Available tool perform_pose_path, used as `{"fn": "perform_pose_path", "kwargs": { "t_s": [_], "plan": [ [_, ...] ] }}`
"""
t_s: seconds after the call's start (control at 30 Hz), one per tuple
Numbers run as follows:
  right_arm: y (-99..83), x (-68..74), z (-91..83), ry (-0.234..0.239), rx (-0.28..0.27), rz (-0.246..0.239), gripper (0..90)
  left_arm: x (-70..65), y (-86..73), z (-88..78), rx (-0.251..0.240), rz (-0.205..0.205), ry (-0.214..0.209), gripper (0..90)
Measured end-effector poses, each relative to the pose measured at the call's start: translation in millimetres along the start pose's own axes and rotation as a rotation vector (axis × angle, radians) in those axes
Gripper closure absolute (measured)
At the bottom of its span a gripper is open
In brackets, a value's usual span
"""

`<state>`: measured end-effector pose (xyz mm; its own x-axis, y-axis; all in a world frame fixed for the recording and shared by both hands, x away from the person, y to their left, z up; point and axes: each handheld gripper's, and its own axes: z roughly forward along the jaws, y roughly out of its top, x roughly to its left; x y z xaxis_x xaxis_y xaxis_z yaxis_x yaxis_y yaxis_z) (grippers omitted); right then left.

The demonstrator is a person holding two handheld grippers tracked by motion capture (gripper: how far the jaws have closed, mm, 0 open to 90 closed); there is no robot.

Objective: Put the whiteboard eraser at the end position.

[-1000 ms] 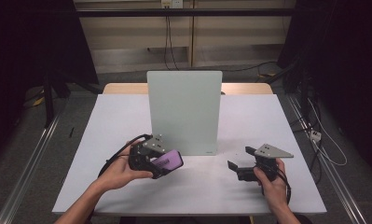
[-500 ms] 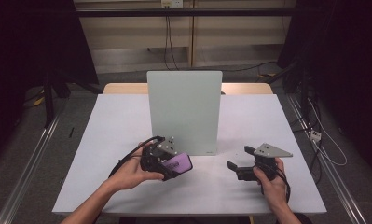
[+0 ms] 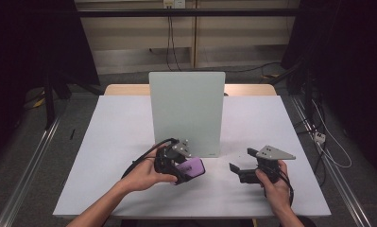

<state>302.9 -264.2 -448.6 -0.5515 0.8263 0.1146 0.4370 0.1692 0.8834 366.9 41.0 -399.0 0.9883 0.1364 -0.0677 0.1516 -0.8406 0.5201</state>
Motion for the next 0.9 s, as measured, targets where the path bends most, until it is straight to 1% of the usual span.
{"fn": "perform_pose_path", "kwargs": {
  "t_s": [0.03,0.07,0.1,0.13,0.17,0.2,0.23,0.27,0.3,0.33,0.37,0.4,0.43,0.47,0.5,0.53,0.57,0.6,0.63,0.67,0.7,0.73,0.77,0.8,0.83,0.9],
  "plan": [
    [0.0,0.0,0.2,0.003,0.0,-0.001,6.5,1.3,-0.2,4.8,-0.037,-0.014,-0.038,40.9],
    [0.1,0.0,0.4,0.004,0.0,-0.002,6.5,2.4,0.8,6.1,-0.027,-0.014,-0.051,40.9],
    [0.1,-0.1,0.6,0.005,0.0,-0.002,6.5,2.2,1.2,8.4,-0.023,-0.017,-0.056,40.9],
    [0.2,-0.2,0.7,0.006,0.001,-0.001,6.5,0.6,1.2,10.9,-0.022,-0.016,-0.034,40.9],
    [0.2,-0.2,0.7,0.006,0.001,-0.002,6.5,0.6,2.0,10.9,0.006,-0.011,-0.039,40.9],
    [0.2,-0.1,0.7,0.007,0.0,-0.003,6.5,0.1,2.0,12.4,0.011,-0.009,-0.045,40.9],
    [0.2,0.0,0.6,0.007,-0.001,-0.003,6.5,-1.1,1.2,14.9,-0.011,-0.014,-0.04,40.9],
    [0.2,0.0,0.5,0.007,-0.001,-0.003,6.5,-0.7,2.3,13.7,0.015,-0.007,-0.043,40.9],
    [0.1,0.0,0.3,0.007,0.0,-0.004,6.5,-1.5,1.1,16.6,-0.014,-0.019,-0.044,40.9],
    [0.1,0.0,0.1,0.005,-0.001,-0.003,6.5,-0.8,2.0,15.8,0.016,-0.012,-0.048,40.8],
    [0.1,-0.1,-0.2,0.005,-0.002,-0.005,6.5,-1.0,0.2,20.0,-0.016,-0.017,-0.06,40.8],
    [0.3,0.0,-0.3,0.003,-0.003,-0.003,6.5,-1.0,0.2,20.0,-0.016,-0.017,-0.06,40.8],
    [0.3,0.0,-0.3,0.003,-0.003,-0.003,6.5,-1.0,0.3,20.7,0.0,-0.026,-0.077,40.8],
    [0.5,0.3,-0.3,0.003,-0.003,-0.003,6.5,-2.3,0.0,24.1,-0.004,-0.031,-0.051,40.8],
    [0.5,0.2,-0.1,0.004,-0.002,-0.006,6.5,-2.0,0.5,24.7,-0.005,-0.025,-0.056,40.8],
    [0.5,0.5,0.2,0.004,-0.001,-0.004,6.5,-1.6,1.7,23.5,0.022,-0.015,-0.054,40.8],
    [0.4,0.5,0.4,0.004,0.0,-0.005,6.5,-2.1,1.4,24.9,0.015,-0.016,-0.047,40.7],
    [0.3,0.6,0.4,0.005,0.001,-0.005,6.5,-2.1,0.8,26.9,0.0,-0.026,-0.054,40.7],
    [0.3,0.6,0.4,0.005,0.001,-0.005,6.5,-2.1,0.8,26.9,0.0,-0.026,-0.054,40.7],
    [0.1,0.2,0.3,0.006,0.0,-0.005,6.4,-1.4,1.3,27.7,0.011,-0.017,-0.06,40.8],
    [0.0,-0.1,0.3,0.006,0.0,-0.004,6.4,-2.1,1.6,31.5,-0.002,-0.015,-0.063,40.8],
    [0.0,-0.3,0.3,0.005,0.0,-0.001,6.4,-3.2,2.0,32.4,0.01,-0.012,-0.047,40.8],
    [0.1,-0.3,0.1,0.005,-0.001,-0.002,6.4,-3.2,2.0,32.4,0.01,-0.012,-0.047,40.8],
    [0.1,-0.2,0.0,0.005,-0.001,-0.003,6.4,-2.6,3.2,31.4,0.036,-0.006,-0.045,40.8],
    [0.1,-0.1,0.0,0.005,-0.001,-0.003,6.4,-3.1,2.3,34.1,0.011,-0.008,-0.042,40.8],
    [0.1,0.1,0.0,0.005,0.0,-0.004,6.4,-2.9,2.2,33.8,0.012,-0.013,-0.042,40.8]
  ]
}}
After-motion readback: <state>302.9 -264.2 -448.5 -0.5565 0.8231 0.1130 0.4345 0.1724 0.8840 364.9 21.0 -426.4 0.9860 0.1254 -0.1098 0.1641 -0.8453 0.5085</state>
